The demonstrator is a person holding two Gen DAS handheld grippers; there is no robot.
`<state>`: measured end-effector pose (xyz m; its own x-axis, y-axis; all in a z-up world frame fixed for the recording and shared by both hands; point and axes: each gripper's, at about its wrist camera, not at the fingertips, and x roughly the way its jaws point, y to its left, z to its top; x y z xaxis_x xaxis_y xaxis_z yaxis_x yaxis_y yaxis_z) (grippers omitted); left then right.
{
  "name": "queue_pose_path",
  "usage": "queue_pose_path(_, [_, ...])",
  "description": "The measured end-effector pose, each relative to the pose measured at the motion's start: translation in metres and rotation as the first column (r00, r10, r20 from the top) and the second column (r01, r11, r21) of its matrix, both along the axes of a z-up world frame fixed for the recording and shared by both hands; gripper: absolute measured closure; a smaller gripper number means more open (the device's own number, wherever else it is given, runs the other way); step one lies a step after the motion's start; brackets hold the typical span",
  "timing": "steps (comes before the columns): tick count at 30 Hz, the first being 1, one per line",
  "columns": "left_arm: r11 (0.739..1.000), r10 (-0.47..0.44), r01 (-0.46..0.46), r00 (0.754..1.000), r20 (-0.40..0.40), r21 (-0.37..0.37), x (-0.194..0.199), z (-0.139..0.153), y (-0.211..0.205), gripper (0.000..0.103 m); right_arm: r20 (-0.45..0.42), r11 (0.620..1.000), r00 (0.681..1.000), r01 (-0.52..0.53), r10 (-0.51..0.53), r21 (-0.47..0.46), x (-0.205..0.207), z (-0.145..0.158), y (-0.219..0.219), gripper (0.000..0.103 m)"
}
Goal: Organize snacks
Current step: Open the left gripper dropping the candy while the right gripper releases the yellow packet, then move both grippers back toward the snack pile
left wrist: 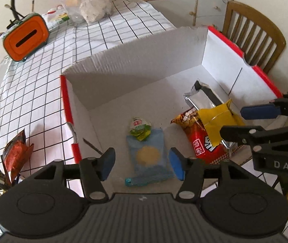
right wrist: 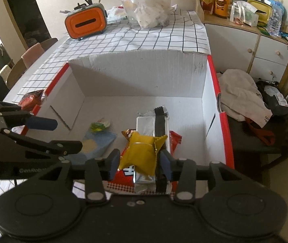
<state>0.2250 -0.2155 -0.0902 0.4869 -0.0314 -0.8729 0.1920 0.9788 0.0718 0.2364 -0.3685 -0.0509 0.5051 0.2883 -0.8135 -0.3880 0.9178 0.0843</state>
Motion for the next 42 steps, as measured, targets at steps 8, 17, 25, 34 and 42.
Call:
queue_pose_path(8, [0.999, 0.035, -0.033, 0.998, 0.057, -0.032, -0.015, 0.023, 0.01, 0.04, 0.042, 0.999, 0.999, -0.032, 0.03, 0.034, -0.015, 0.022, -0.003, 0.047])
queue_pose_path(17, [0.997, 0.069, -0.063, 0.989, 0.128, -0.051, -0.043, 0.046, 0.032, 0.031, 0.094, 0.995, 0.993, -0.076, 0.069, 0.071, -0.036, 0.046, 0.009, 0.029])
queue_pose_path(25, [0.99, 0.118, -0.103, 0.98, 0.16, -0.095, -0.072, 0.058, 0.069, 0.024, 0.121, 0.987, 0.986, -0.124, 0.111, 0.106, -0.055, 0.059, 0.036, 0.018])
queue_pose_path(34, [0.977, 0.19, -0.169, 0.966, 0.174, -0.126, -0.101, 0.057, 0.134, 0.019, 0.137, 0.977, 0.981, -0.159, 0.14, 0.142, -0.077, 0.06, 0.083, 0.005])
queue_pose_path(42, [0.966, 0.252, -0.235, 0.951, 0.181, -0.112, -0.121, 0.05, 0.211, 0.019, 0.117, 0.972, 0.977, -0.193, 0.177, 0.136, -0.088, 0.047, 0.136, 0.004])
